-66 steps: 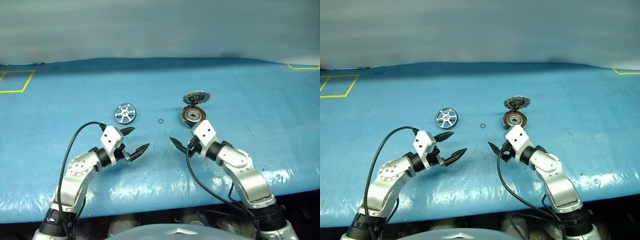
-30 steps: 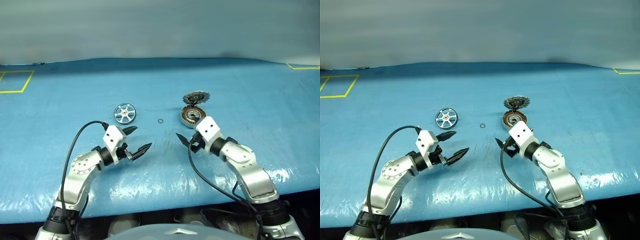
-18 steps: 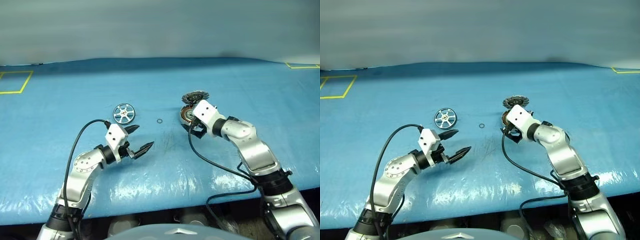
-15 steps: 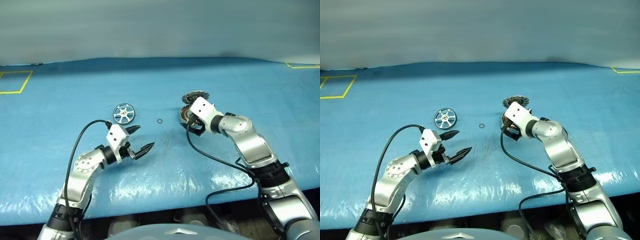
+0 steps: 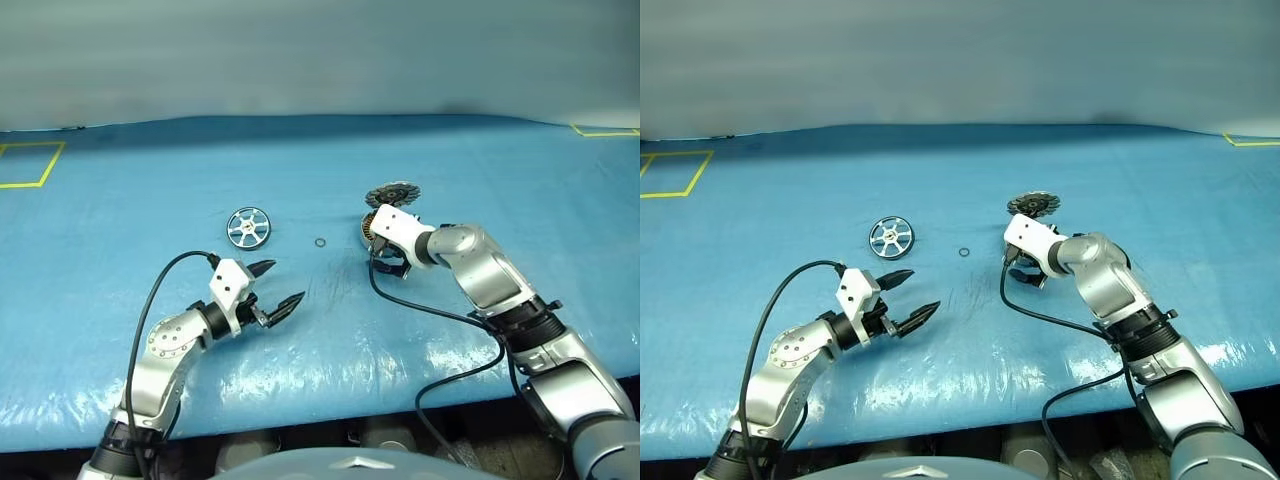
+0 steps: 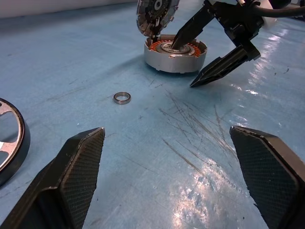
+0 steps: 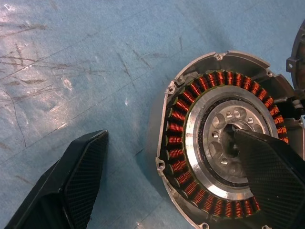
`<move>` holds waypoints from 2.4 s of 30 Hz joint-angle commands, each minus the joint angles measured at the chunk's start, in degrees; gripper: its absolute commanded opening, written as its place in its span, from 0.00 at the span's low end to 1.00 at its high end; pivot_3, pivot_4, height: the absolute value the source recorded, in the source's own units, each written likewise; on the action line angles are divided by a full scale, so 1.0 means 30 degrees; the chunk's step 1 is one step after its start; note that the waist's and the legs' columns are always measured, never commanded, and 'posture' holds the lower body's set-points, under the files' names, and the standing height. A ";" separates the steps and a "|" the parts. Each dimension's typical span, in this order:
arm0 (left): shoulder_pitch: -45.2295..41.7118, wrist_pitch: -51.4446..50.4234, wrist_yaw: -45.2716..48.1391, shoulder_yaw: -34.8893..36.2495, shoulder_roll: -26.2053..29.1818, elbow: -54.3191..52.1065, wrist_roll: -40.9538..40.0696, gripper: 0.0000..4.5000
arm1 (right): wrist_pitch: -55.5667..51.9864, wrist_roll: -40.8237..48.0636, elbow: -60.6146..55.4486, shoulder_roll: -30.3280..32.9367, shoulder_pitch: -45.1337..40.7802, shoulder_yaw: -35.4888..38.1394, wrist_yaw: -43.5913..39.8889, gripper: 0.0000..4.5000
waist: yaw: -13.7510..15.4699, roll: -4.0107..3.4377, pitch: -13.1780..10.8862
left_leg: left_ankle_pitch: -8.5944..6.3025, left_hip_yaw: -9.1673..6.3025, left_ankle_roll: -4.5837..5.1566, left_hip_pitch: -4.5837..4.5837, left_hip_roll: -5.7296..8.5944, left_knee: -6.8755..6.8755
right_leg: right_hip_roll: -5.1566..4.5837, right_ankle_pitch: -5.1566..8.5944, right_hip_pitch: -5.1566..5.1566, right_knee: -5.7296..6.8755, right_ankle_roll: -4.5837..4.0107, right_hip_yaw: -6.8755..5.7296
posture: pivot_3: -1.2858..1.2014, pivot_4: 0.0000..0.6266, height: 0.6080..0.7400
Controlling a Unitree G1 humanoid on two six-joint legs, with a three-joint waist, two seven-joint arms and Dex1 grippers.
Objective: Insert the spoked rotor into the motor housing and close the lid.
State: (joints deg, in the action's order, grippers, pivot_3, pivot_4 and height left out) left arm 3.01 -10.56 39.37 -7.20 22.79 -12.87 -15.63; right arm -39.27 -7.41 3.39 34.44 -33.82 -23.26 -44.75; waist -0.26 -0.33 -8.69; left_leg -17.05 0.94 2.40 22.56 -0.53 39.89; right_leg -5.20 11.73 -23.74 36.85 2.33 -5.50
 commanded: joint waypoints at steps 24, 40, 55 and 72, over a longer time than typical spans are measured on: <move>0.0200 0.0644 0.0290 0.0137 0.0341 -0.0809 0.0453 1.00 | -0.3984 0.0341 -0.9242 -0.0557 0.4563 -0.1044 -0.0708 0.47 | -0.0124 0.0033 0.0019 | -0.0005 -0.0008 0.0003 -0.0009 -0.0043 0.0002 | -0.0002 0.0002 0.0004 -0.0005 0.0004 0.0001 | 0.52 0.24 1.00; 0.0076 0.0707 0.0427 0.0170 0.0408 -0.0445 0.0343 1.00 | -0.6345 0.0175 -0.9790 -0.2380 0.4249 -0.3668 0.0369 0.47 | -0.0235 0.0094 0.0056 | 0.0019 -0.0020 -0.0039 -0.0070 -0.0100 0.0002 | 0.0046 0.0029 0.0024 0.0018 0.0028 0.0002 | 0.52 0.24 1.00; 0.0069 0.0849 0.0137 0.0371 0.0347 -0.0213 0.0329 1.00 | -0.8403 0.1273 -0.8997 -0.3527 0.3591 -0.3787 0.0963 0.63 | -0.0298 0.0112 0.0068 | 0.0017 0.0043 -0.0089 -0.0263 -0.0316 -0.0061 | 0.0249 0.0074 0.0053 0.0019 -0.0165 0.0036 | 0.52 0.24 1.00; -0.0238 0.0623 -0.0092 0.0631 0.0393 -0.0378 0.0361 1.00 | -0.8064 0.5863 -1.1700 -0.2264 0.3978 -0.0307 0.0015 0.89 | -0.0106 0.0106 0.0039 | -0.0016 0.0077 -0.0143 -0.0151 -0.0300 -0.0156 | 0.0240 0.0041 0.0003 -0.0026 -0.0207 0.0049 | 0.52 0.24 1.00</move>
State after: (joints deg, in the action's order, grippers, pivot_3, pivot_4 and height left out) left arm 2.30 -9.28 38.90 -5.39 23.87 -12.08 -14.47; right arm -63.26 8.17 -29.30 28.03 -22.32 -26.48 -44.85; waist -0.57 -0.02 -8.57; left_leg -17.11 1.17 1.98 22.15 -1.43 39.42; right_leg -4.48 11.86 -23.74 36.75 1.71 -5.36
